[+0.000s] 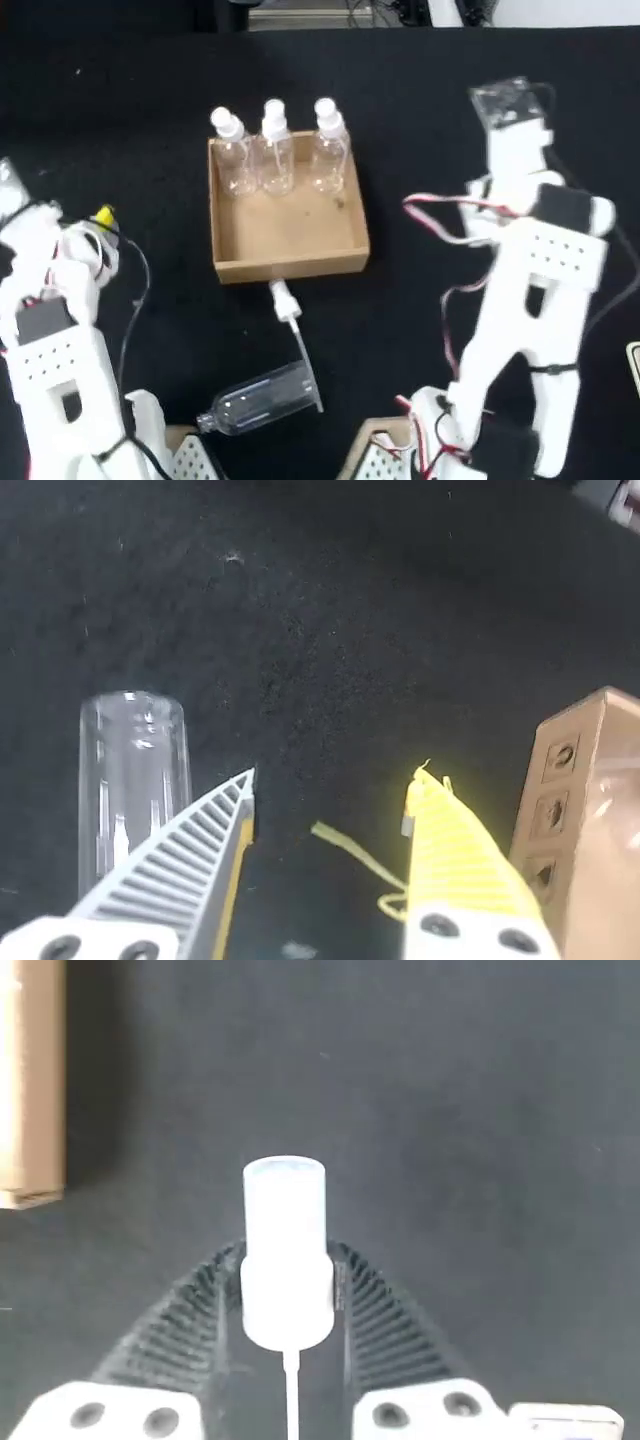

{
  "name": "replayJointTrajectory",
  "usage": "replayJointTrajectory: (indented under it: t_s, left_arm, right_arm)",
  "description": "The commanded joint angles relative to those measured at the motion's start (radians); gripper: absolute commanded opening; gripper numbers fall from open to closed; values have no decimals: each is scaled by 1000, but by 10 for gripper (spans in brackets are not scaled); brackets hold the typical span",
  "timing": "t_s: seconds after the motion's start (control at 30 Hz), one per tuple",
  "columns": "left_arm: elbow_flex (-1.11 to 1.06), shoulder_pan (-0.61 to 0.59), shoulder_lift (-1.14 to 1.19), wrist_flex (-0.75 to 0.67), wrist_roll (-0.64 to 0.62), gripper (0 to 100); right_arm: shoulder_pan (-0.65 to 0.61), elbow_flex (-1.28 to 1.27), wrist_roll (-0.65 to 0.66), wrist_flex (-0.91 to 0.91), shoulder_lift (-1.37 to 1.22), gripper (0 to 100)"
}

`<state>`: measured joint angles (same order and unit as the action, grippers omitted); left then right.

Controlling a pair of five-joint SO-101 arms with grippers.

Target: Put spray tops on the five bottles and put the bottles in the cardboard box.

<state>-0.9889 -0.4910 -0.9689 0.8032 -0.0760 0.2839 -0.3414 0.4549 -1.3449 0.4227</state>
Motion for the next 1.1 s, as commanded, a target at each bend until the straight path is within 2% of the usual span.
replayJointTrajectory:
  t_s: [0.0,0.17,0.27,0.37,0.43,0.53,0.7,1.07]
  left_arm:
    - [179,-13,132,37,255,228]
    - [303,-111,354,38,620,227]
    - [366,-188,454,40,888,227]
    - [392,-259,509,40,1151,227]
    - [392,-306,522,34,1278,227]
    - [390,-374,531,29,1350,227]
    - [378,-435,532,31,1398,227]
    - [130,-389,522,29,1389,227]
  right_arm:
    - [-74,-33,-44,-2,70,10]
    - [-120,-136,-72,49,139,10]
    - [-120,-199,-66,78,183,10]
    - [-117,-249,-61,95,220,11]
    - [-117,-274,-61,97,240,11]
    - [-118,-300,-61,97,266,11]
    - [-120,-305,-69,95,288,11]
    - [-118,-344,-69,97,289,11]
